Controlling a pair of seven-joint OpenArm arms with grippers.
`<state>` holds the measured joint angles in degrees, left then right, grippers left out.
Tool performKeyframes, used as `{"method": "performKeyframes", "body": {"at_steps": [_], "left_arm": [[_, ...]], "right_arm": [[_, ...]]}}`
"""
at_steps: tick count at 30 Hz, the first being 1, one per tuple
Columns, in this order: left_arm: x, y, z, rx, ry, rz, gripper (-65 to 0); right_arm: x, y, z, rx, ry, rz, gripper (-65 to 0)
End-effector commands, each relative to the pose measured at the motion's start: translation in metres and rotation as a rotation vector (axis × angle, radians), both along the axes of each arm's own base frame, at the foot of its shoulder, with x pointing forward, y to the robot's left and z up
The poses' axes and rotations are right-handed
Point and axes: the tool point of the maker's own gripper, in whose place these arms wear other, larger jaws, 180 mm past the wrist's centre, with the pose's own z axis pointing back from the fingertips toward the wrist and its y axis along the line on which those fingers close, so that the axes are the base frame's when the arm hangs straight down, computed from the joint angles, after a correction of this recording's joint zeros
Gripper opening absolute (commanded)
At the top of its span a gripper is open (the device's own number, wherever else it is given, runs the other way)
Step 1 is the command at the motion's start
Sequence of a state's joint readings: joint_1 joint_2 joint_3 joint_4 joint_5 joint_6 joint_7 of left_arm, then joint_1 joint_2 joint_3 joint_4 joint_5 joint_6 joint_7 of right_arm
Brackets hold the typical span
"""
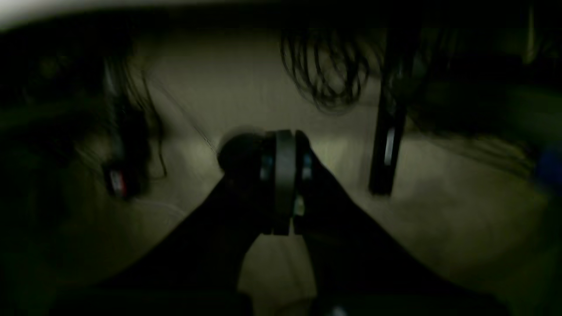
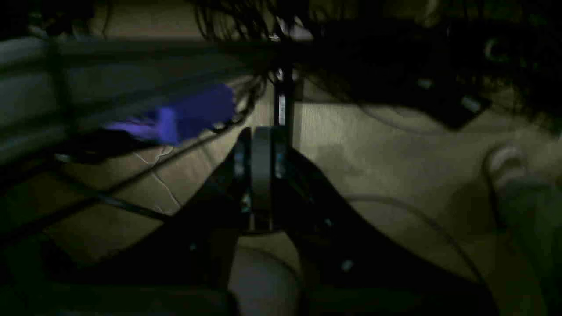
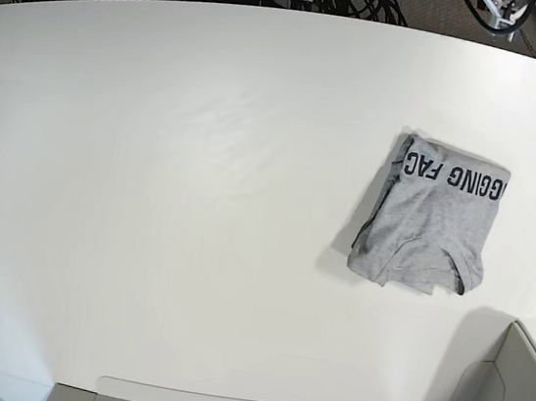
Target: Fold the T-shirt properly
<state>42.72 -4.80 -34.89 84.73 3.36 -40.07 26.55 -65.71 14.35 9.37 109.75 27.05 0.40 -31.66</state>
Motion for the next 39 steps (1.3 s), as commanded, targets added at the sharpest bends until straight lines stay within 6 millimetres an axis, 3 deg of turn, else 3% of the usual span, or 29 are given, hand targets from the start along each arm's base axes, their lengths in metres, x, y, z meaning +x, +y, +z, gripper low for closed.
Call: {"method": "performKeyframes", "body": {"at_steps": [1,7,12,18,23,25,27,30,35,38,39], "left_arm": [[-0.013,0.002,-0.005,-0.008,0.009,0.018,-65.0],[-0.073,-0.02,-0.048,-0.11,0.04,0.113,-65.0],[-0.088,-0.05,-0.09,-0.203,0.069,0.145,-65.0],[-0.091,-0.079,-0.126,-0.342,0.123,0.239,-65.0],[-0.077,-0.092,-0.133,-0.403,0.092,0.311,-65.0],[-0.08,-0.097,-0.134,-0.406,0.1,0.312,-65.0],[-0.085,-0.09,-0.138,-0.337,0.131,0.26,-65.0],[-0.077,-0.068,-0.145,-0.189,0.135,0.21,-65.0],[-0.082,-0.033,-0.146,0.073,0.159,0.167,-65.0],[-0.084,-0.025,-0.144,0.138,0.165,0.157,-65.0],[-0.083,-0.025,-0.144,0.139,0.164,0.157,-65.0]], "right_arm": [[-0.008,0.001,-0.001,0.001,0.008,-0.012,-65.0],[-0.031,-0.003,-0.035,-0.115,-0.006,-0.03,-65.0],[-0.042,-0.003,-0.074,-0.166,0.023,-0.021,-65.0],[-0.063,-0.013,-0.121,-0.188,0.089,-0.046,-65.0],[-0.08,-0.035,-0.154,-0.23,0.145,-0.045,-65.0],[-0.083,-0.049,-0.167,-0.253,0.17,-0.042,-65.0],[-0.084,-0.066,-0.18,-0.282,0.196,-0.044,-65.0],[-0.086,-0.098,-0.194,-0.337,0.232,-0.053,-65.0],[-0.089,-0.149,-0.201,-0.438,0.265,-0.094,-65.0],[-0.08,-0.175,-0.2,-0.493,0.256,-0.126,-65.0],[-0.067,-0.18,-0.2,-0.502,0.225,-0.133,-65.0]]}}
